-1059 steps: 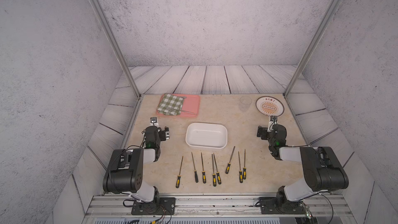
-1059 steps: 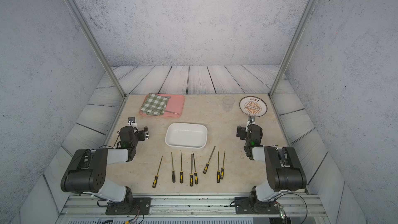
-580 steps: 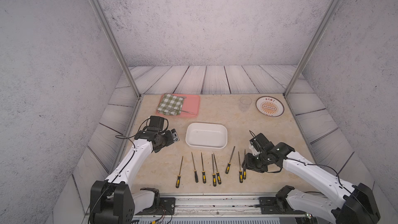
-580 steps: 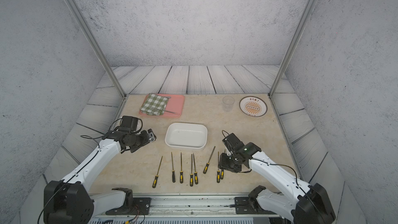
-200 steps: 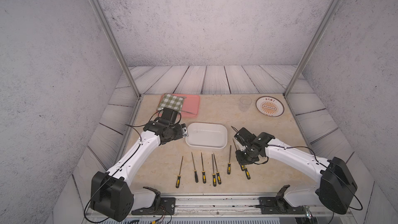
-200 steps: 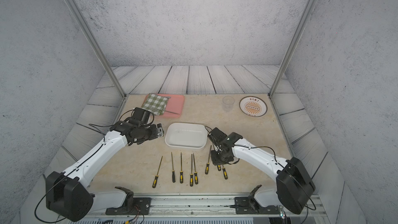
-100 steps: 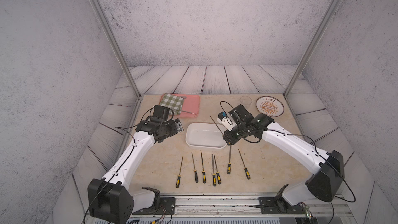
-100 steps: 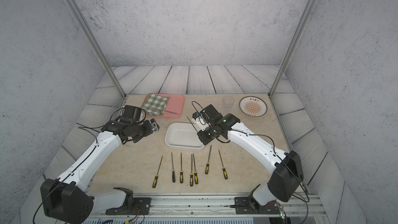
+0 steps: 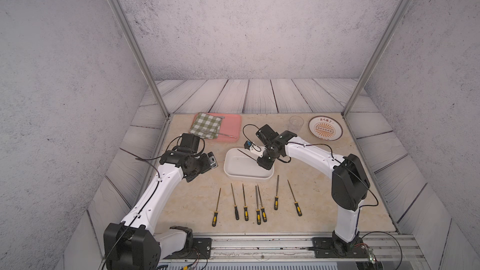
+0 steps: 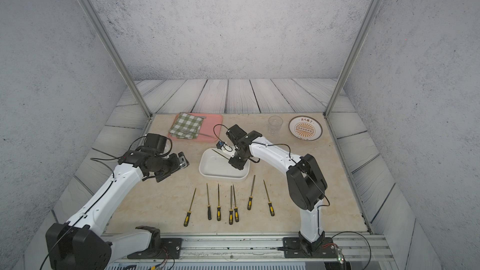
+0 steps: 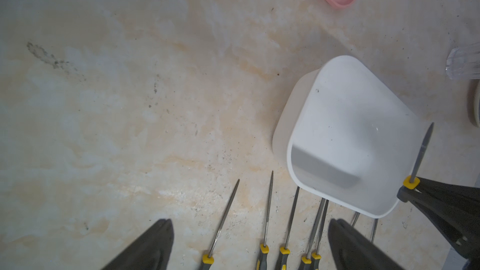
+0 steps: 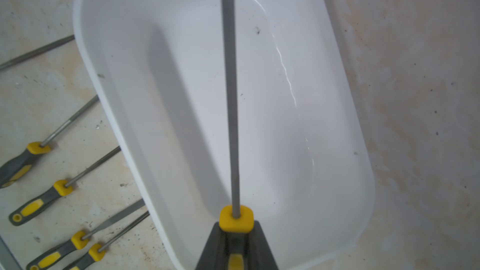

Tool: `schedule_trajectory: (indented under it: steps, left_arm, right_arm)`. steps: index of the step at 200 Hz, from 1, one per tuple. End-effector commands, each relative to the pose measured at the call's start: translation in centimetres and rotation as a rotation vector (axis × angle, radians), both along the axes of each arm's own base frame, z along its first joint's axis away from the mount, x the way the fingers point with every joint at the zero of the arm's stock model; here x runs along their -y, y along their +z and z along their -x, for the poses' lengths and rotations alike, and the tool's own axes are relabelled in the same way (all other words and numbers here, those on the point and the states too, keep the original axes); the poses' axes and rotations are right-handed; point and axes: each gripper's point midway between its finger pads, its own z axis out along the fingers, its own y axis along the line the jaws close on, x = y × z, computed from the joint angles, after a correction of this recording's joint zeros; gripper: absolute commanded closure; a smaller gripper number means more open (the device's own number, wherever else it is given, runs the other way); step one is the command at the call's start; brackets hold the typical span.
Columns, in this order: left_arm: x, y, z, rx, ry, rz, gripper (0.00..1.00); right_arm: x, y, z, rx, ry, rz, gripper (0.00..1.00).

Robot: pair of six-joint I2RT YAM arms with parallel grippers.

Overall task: Put the file tool into the storage box
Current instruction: Place the file tool in the storage box.

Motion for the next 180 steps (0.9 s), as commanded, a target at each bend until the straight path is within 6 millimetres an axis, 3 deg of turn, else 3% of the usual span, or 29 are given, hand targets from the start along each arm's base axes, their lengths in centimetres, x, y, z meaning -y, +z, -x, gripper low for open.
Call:
schedule_trajectory:
  steps: [1, 53, 66, 88, 120, 154, 180]
  left_arm:
    - [-0.8, 0.6, 0.3, -0.005, -0.017, -0.036, 0.02]
    - [0.0, 0.2, 0.0, -0.038, -0.019, 0.010, 0.02]
    - [0.2, 0.2, -0.1, -0.041, -0.017, 0.022, 0.02]
    - [0.7, -0.1, -0.6, -0.035, -0.005, 0.054, 0.02]
    - [1.6, 0.1, -1.7, -0.035, -0.002, 0.103, 0.02]
    - [2.0, 0.8, -2.5, -0.027, -0.024, 0.109, 0.02]
    - [2.5, 1.6, -2.8, -0.016, -0.055, 0.119, 0.02]
  right_arm:
    - [-0.8, 0.0, 0.1, 0.024, 0.097, 0.008, 0.84]
    - [-1.6, -2.5, 1.6, -0.040, 0.113, 0.028, 0.73]
    - [-1.8, -2.8, 1.9, -0.049, 0.107, 0.036, 0.64]
    - [-2.1, -2.1, 1.7, -0.046, 0.064, 0.026, 0.58]
    - [-2.3, 1.2, 0.7, 0.028, 0.024, -0.021, 0.53]
    - [-1.7, 6.5, -0.9, 0.146, -0.115, -0.087, 0.52]
    - [0.9, 10.1, -2.4, 0.268, -0.327, -0.113, 0.51]
